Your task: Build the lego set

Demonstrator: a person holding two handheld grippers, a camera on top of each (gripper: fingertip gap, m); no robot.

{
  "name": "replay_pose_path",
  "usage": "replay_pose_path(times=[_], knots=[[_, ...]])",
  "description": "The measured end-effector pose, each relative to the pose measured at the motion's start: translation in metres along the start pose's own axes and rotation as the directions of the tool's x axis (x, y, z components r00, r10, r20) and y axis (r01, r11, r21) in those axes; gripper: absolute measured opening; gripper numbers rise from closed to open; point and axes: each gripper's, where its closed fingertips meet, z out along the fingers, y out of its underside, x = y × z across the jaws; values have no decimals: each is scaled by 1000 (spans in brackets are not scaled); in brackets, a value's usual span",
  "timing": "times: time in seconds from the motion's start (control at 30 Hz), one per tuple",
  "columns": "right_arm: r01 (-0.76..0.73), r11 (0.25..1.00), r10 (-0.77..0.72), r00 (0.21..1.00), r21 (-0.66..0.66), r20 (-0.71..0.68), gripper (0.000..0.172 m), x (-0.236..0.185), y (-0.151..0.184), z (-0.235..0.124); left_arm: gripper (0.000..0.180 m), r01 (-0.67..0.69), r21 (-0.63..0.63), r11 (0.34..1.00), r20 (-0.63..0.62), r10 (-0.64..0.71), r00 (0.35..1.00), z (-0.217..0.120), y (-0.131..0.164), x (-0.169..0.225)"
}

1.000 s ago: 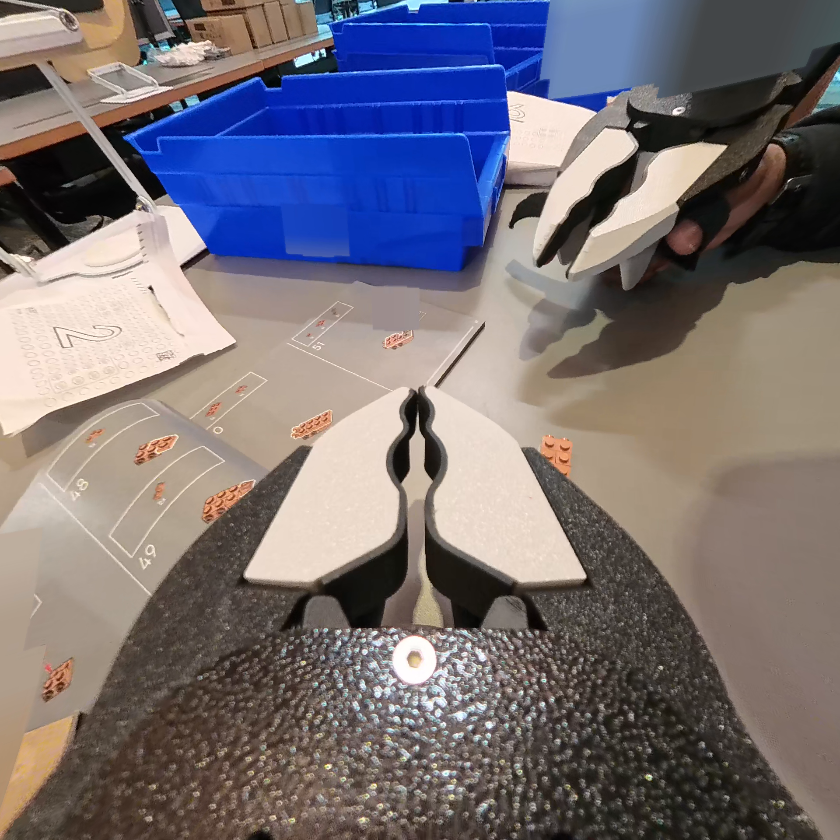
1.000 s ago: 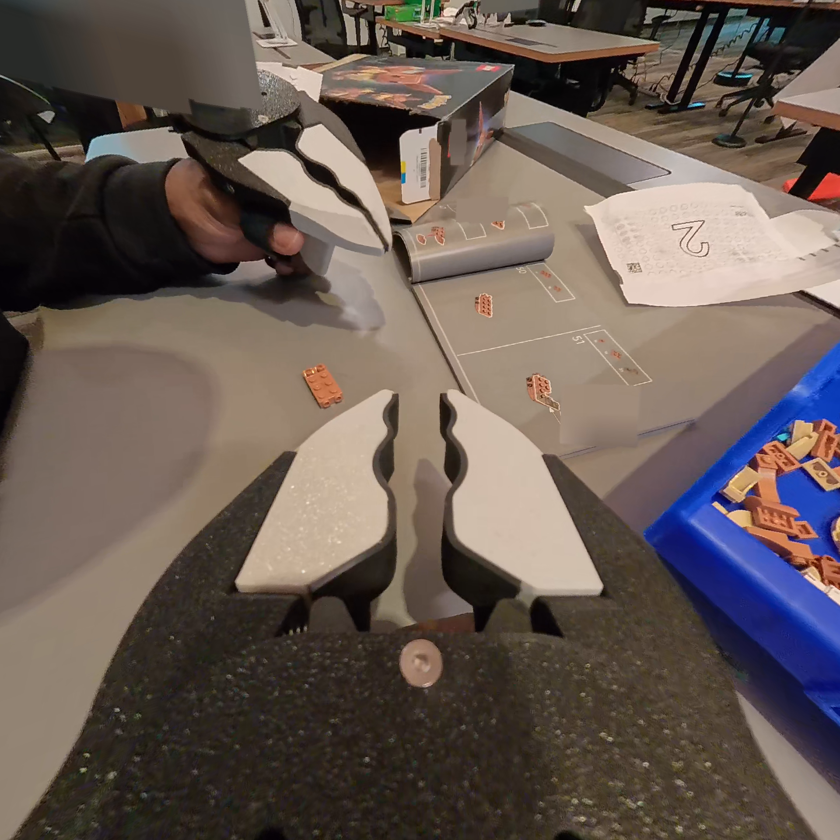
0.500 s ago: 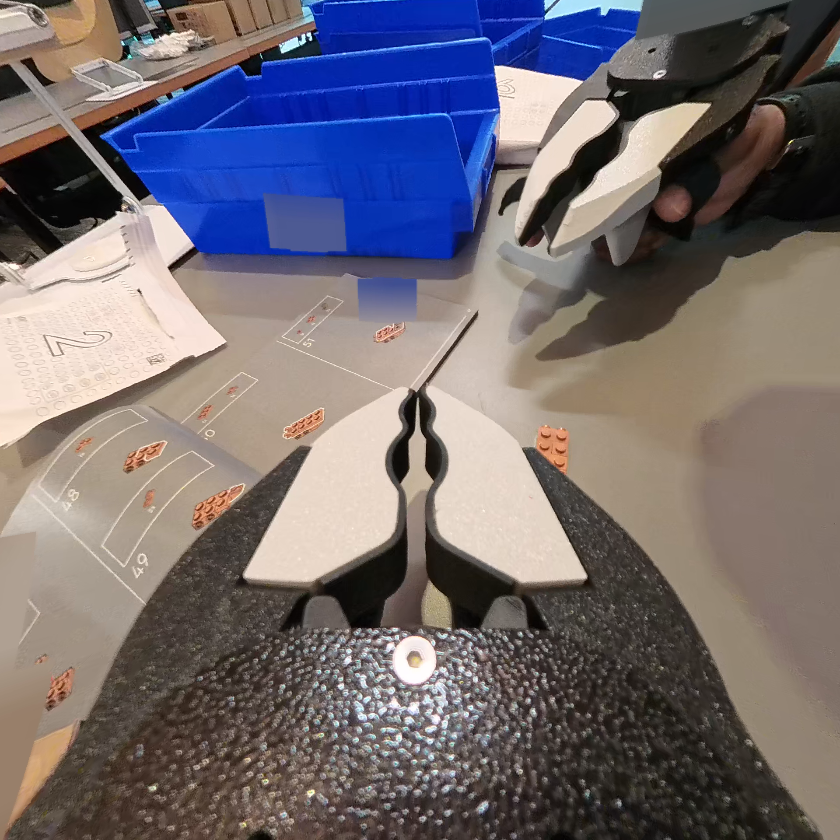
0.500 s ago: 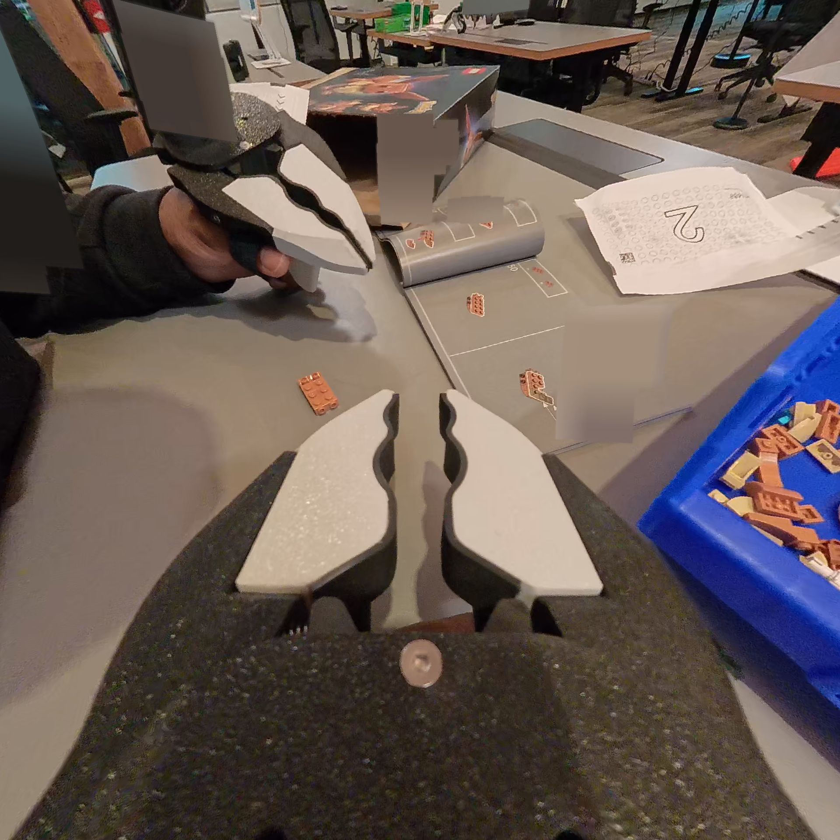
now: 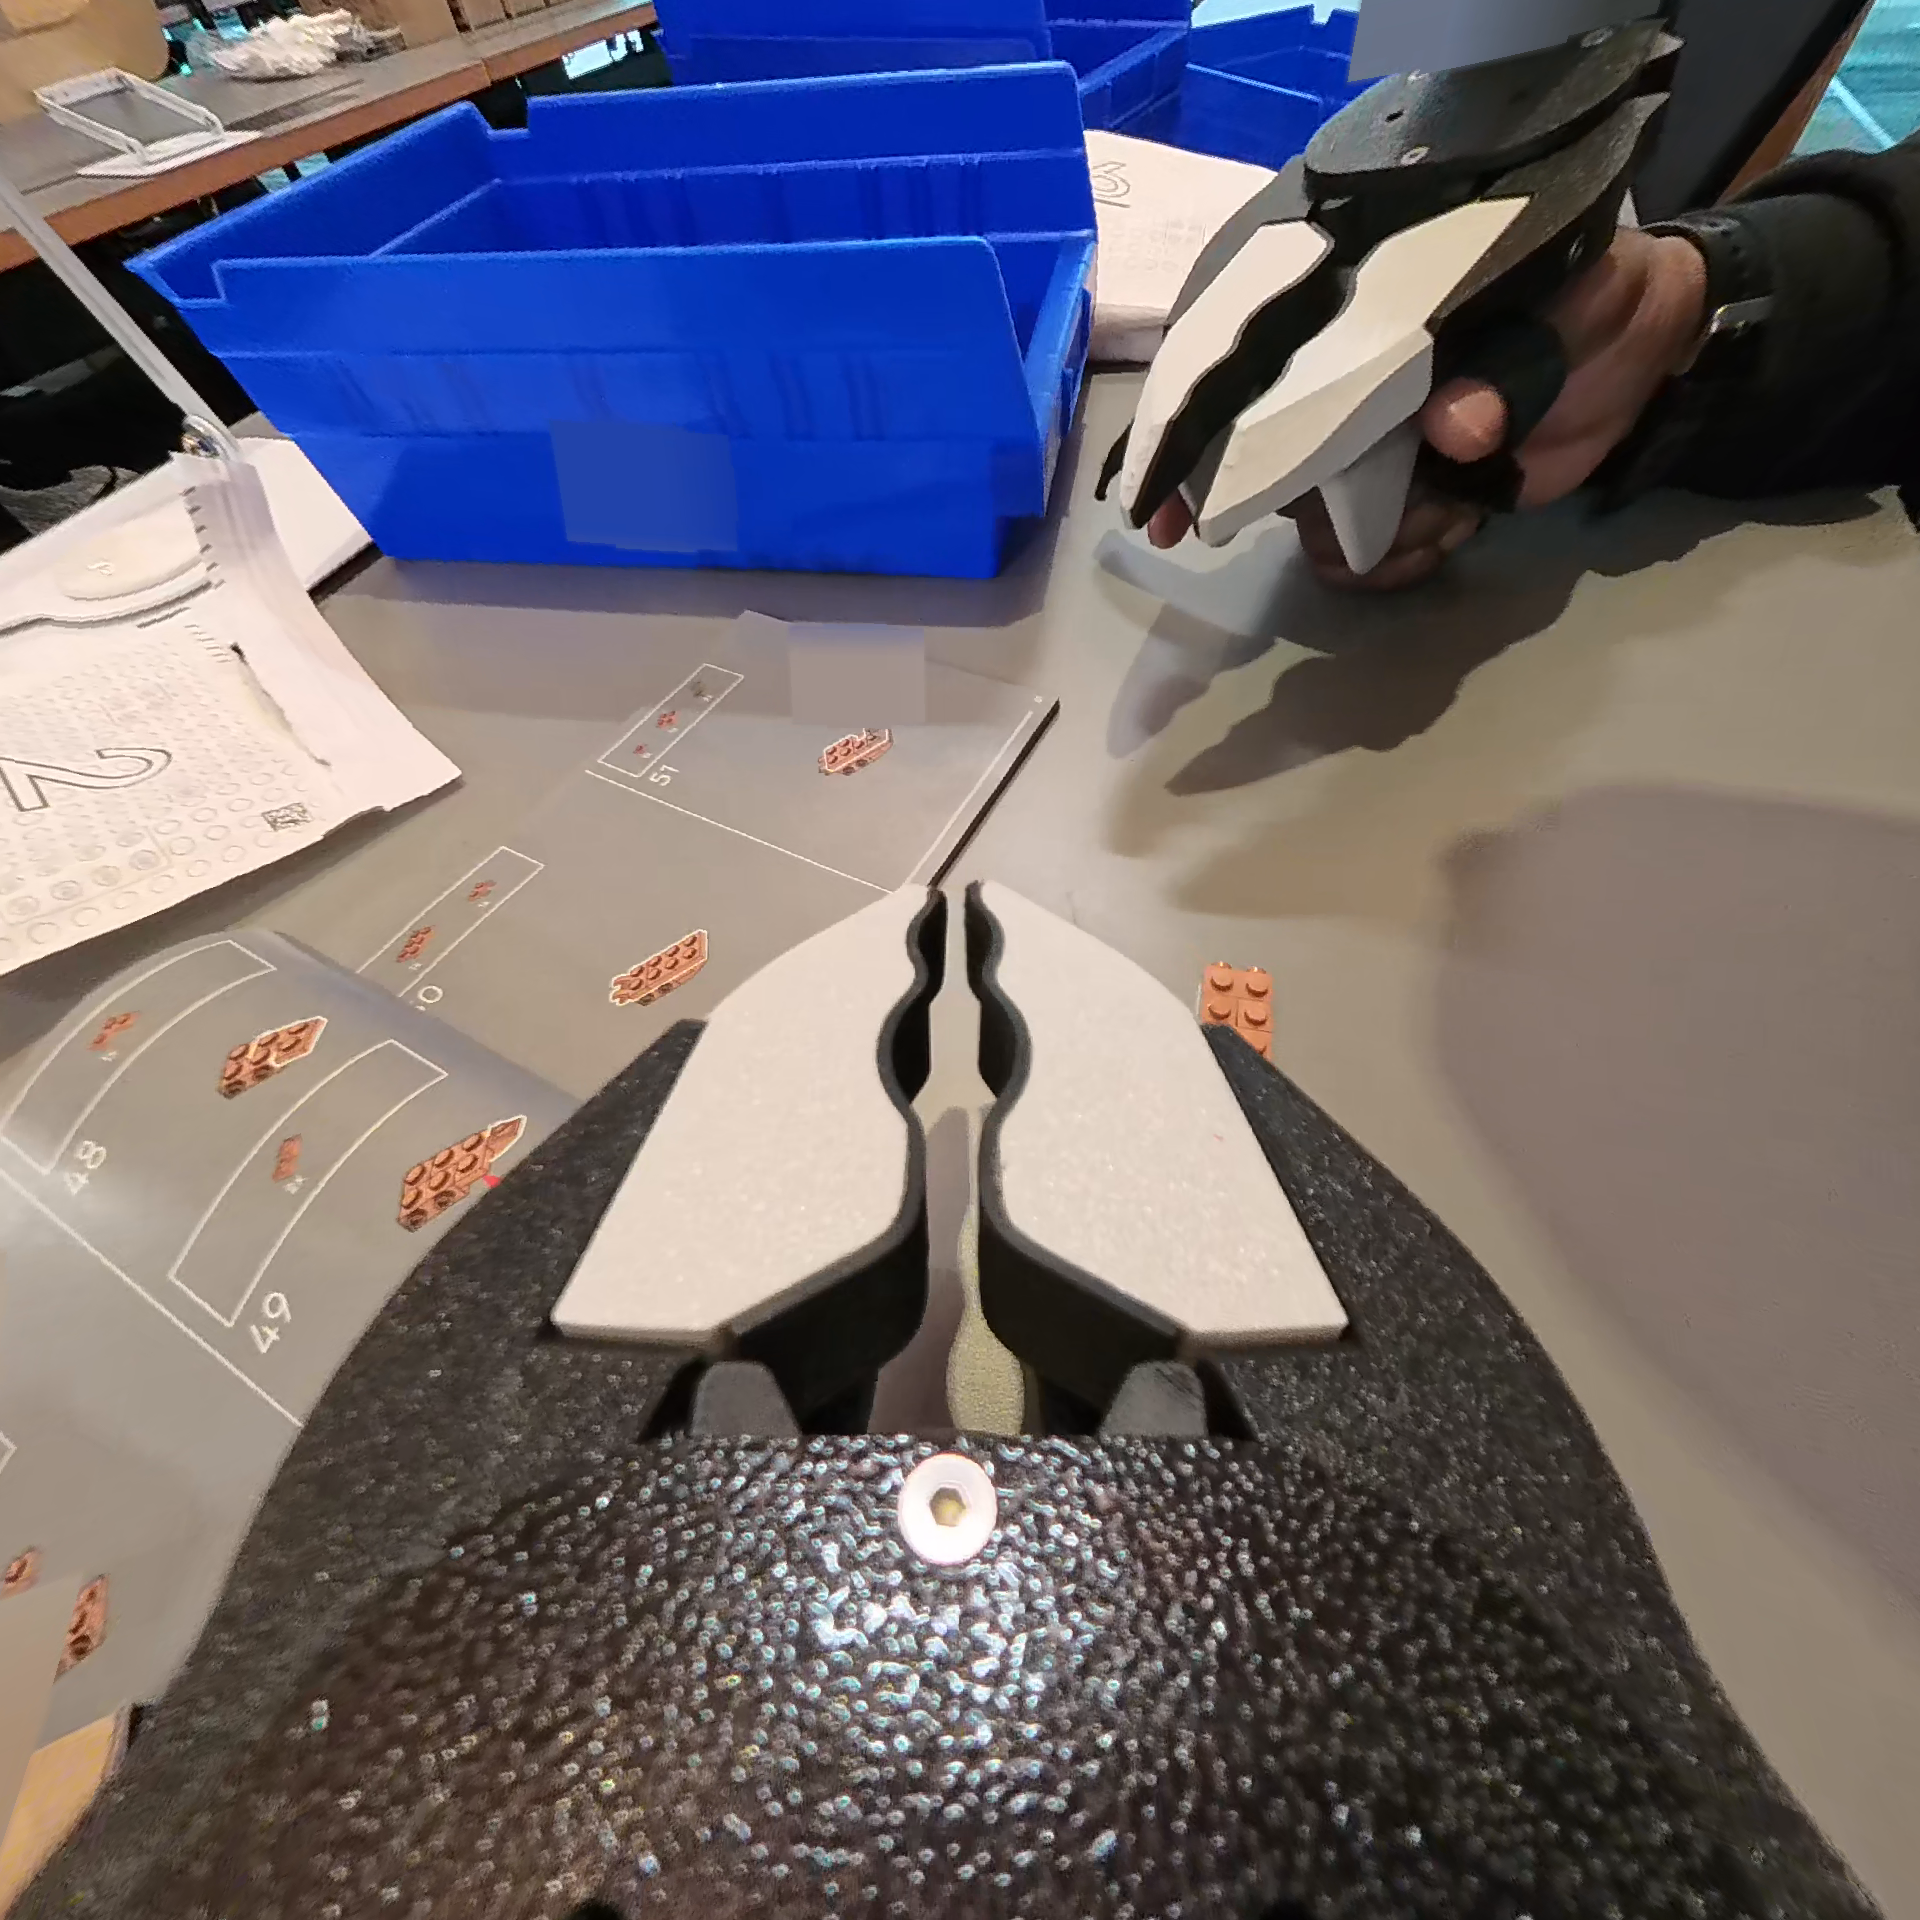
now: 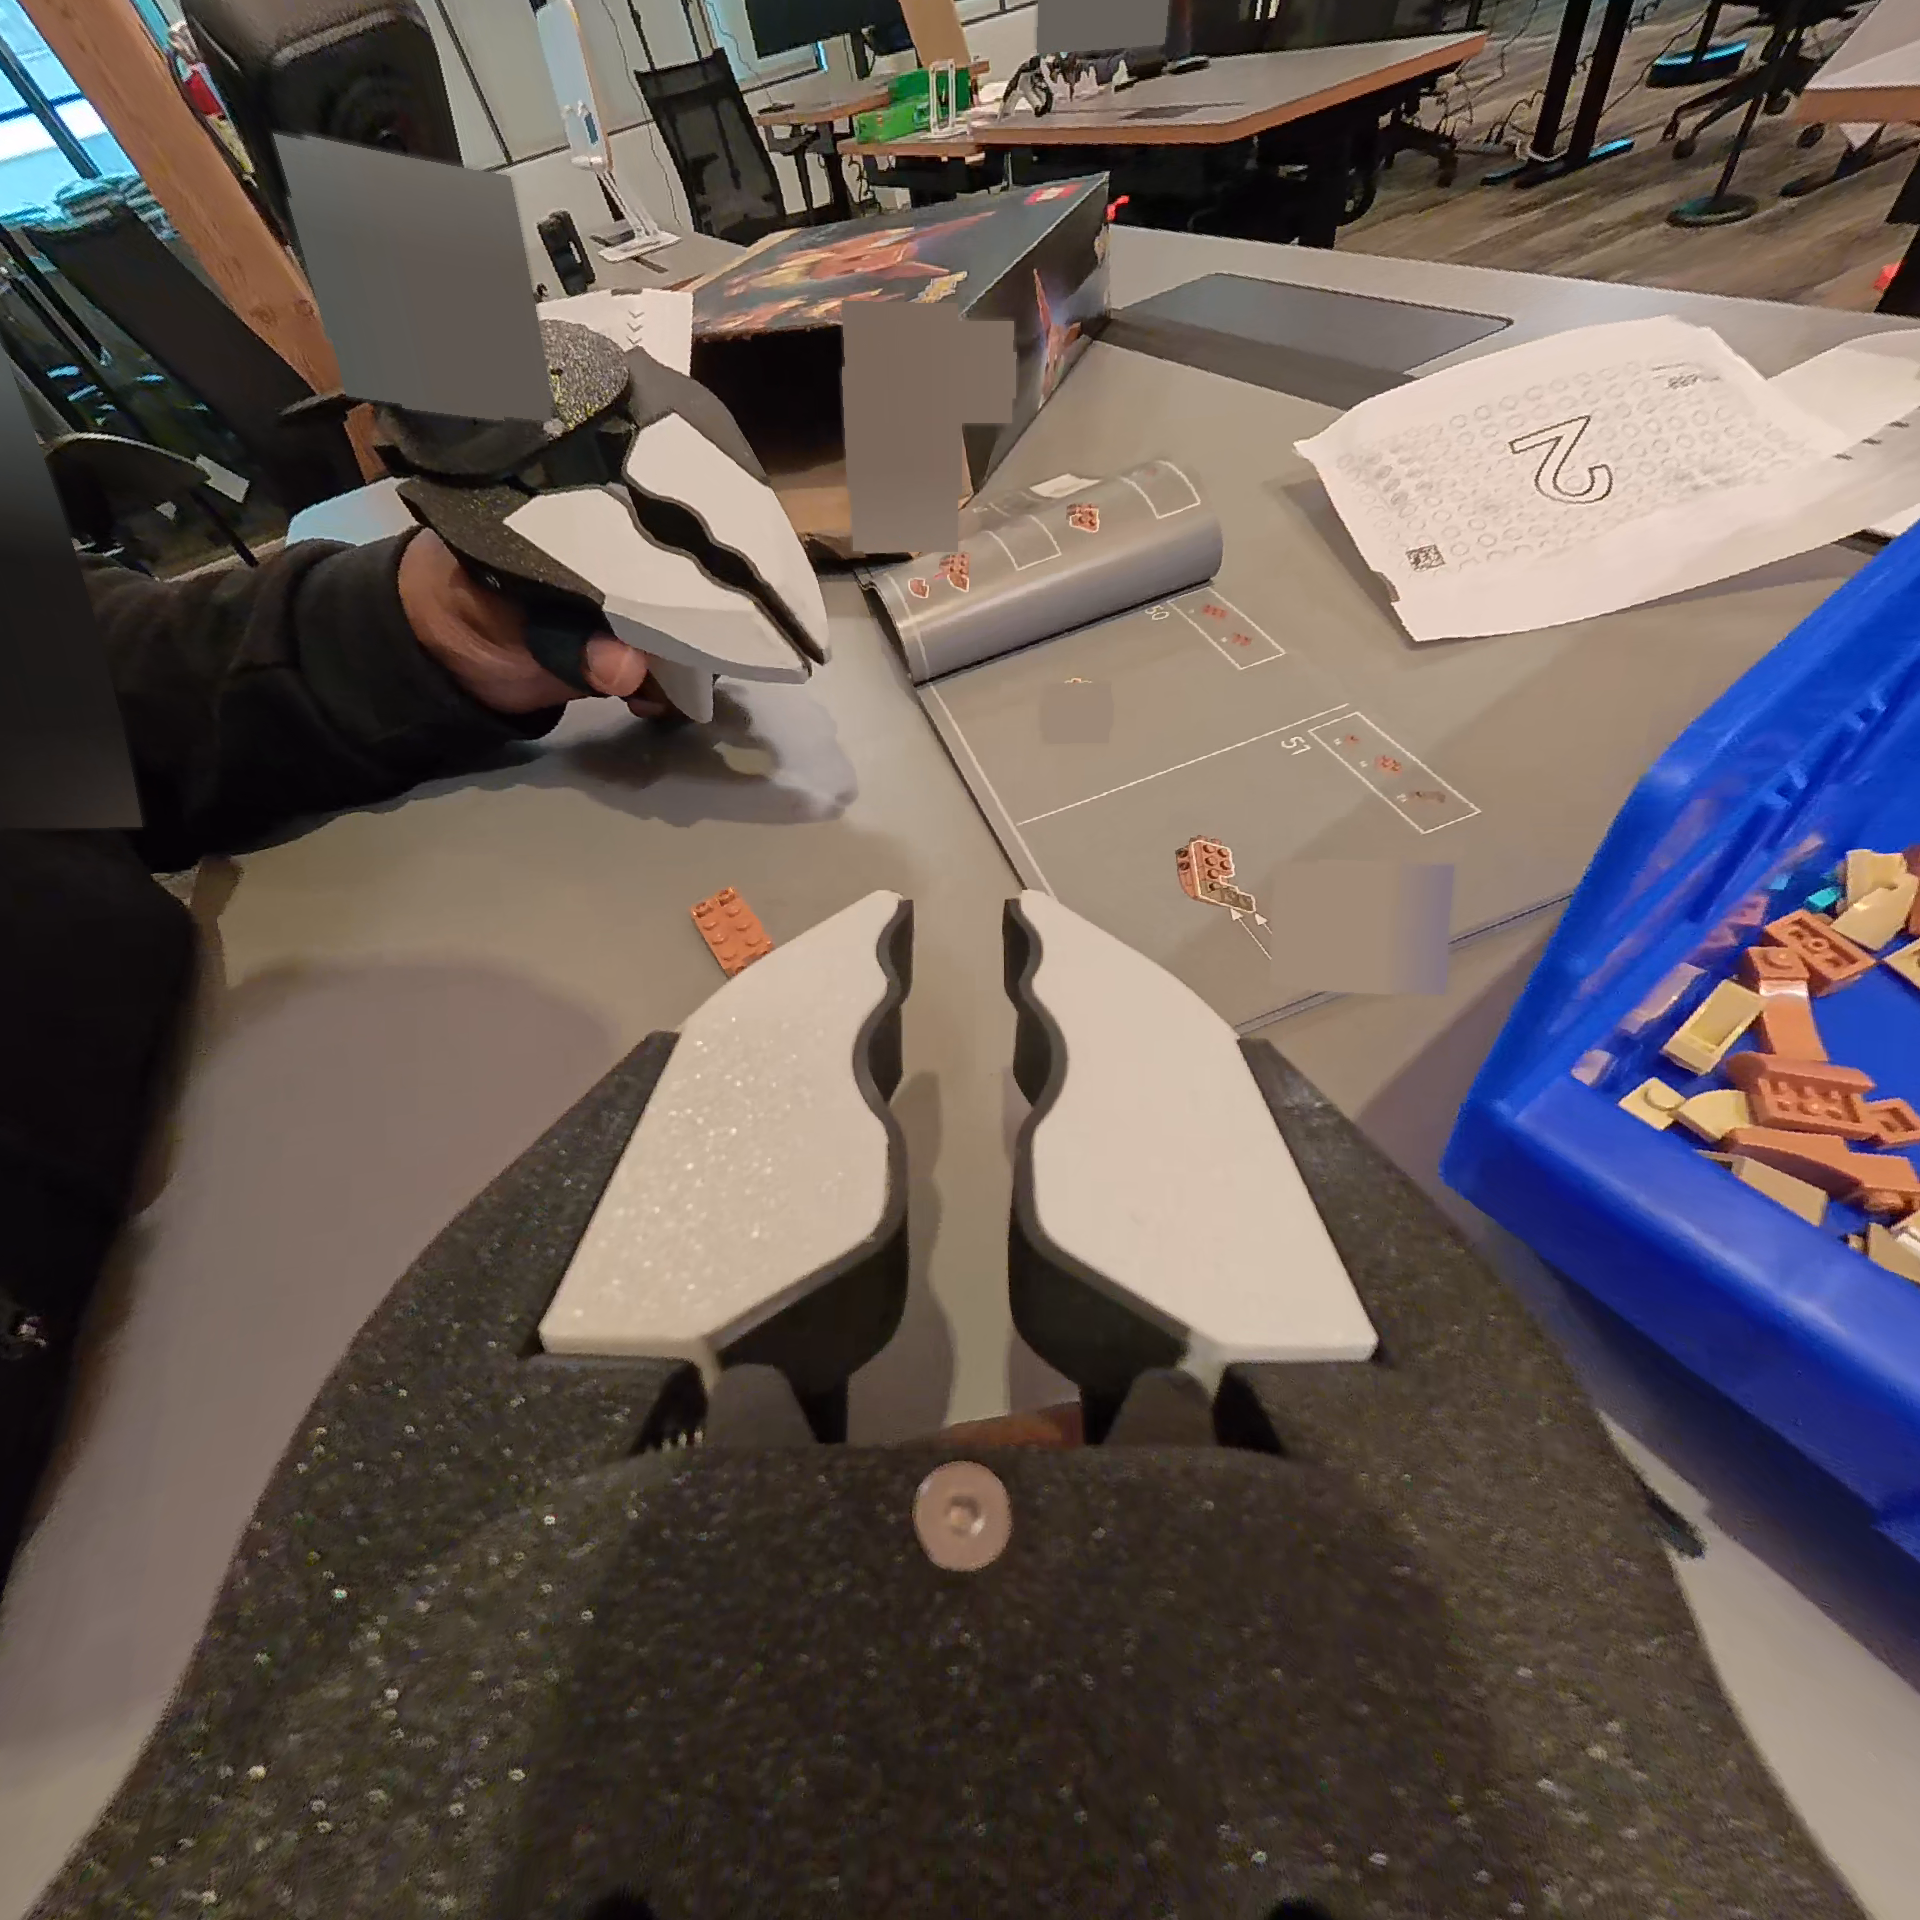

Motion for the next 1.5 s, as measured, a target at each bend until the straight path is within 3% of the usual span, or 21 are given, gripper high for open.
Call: replay_pose_path(times=[0.43, 0.63, 0.77, 0.9, 0.97, 1.13, 1.27, 1.5], knots=[[-1, 999, 0, 1000, 35, 31, 16, -8, 0, -11, 10, -36, -54, 998, -73, 32, 997, 5, 6, 11], [77, 995, -77, 997, 70, 6, 16, 0, -3, -29, 11, -9, -34, 999, -58, 7, 998, 13, 0, 5], [342, 938, -346, 924, -52, -165, 16, 40, -28, -68, 11, -15, -36, 999, -38, 14, 999, 19, -2, 0], [445, 815, -525, 839, -370, -147, 19, 104, -54, -120, 11, -50, -41, 998, -29, 49, 998, 20, -1, 0], [406, 789, -515, 846, -462, -136, 19, 134, -61, -131, 11, -59, -43, 997, -31, 58, 998, 19, 0, 0], [266, 720, -453, 880, -641, -143, 24, 181, -43, -121, 11, -70, -55, 996, -54, 67, 996, 17, 2, 4], [220, 704, -413, 901, -675, -136, 26, 190, -31, -104, 14, 18, -156, 988, -98, -34, 995, 14, 18, 9], [176, 618, -411, 903, -766, -124, 27, 206, -18, -103, 14, 60, -171, 983, -117, -81, 990, 3, 23, 15]])
